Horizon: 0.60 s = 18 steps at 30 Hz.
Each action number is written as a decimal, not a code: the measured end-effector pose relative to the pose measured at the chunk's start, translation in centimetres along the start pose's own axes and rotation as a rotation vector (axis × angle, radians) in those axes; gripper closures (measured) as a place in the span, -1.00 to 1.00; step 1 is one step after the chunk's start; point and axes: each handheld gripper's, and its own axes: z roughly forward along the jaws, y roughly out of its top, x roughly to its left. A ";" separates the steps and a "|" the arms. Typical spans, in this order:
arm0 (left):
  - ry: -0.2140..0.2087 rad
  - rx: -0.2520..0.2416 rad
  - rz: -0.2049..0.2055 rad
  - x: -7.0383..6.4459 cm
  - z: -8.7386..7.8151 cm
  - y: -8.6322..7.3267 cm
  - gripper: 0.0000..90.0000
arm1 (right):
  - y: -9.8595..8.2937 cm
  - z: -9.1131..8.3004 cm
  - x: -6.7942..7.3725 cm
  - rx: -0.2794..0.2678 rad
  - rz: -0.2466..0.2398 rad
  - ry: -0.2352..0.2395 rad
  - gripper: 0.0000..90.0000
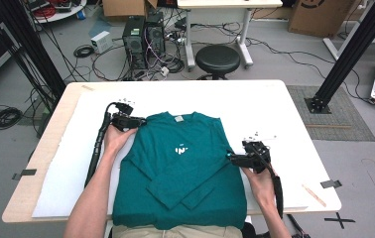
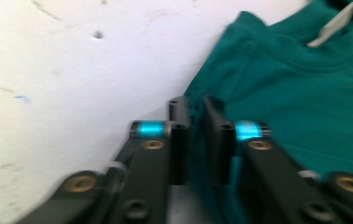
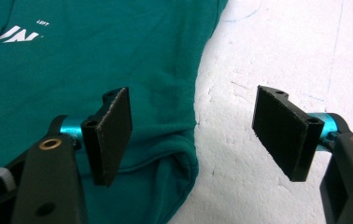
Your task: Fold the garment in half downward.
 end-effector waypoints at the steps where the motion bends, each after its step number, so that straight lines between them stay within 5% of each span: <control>1: -0.002 -0.001 -0.002 0.0 0.0 0.0 0.86 | 0.0 0.0 0.0 -0.001 -0.003 0.000 -0.35; 12: 0.053 0.021 0.052 -0.9 0.1 0.2 0.88 | 2.8 0.8 -1.4 0.012 0.045 0.079 -0.40; 18: 0.051 0.021 0.044 -0.9 0.1 0.2 0.88 | 6.8 4.1 -2.8 0.095 0.045 0.121 -0.39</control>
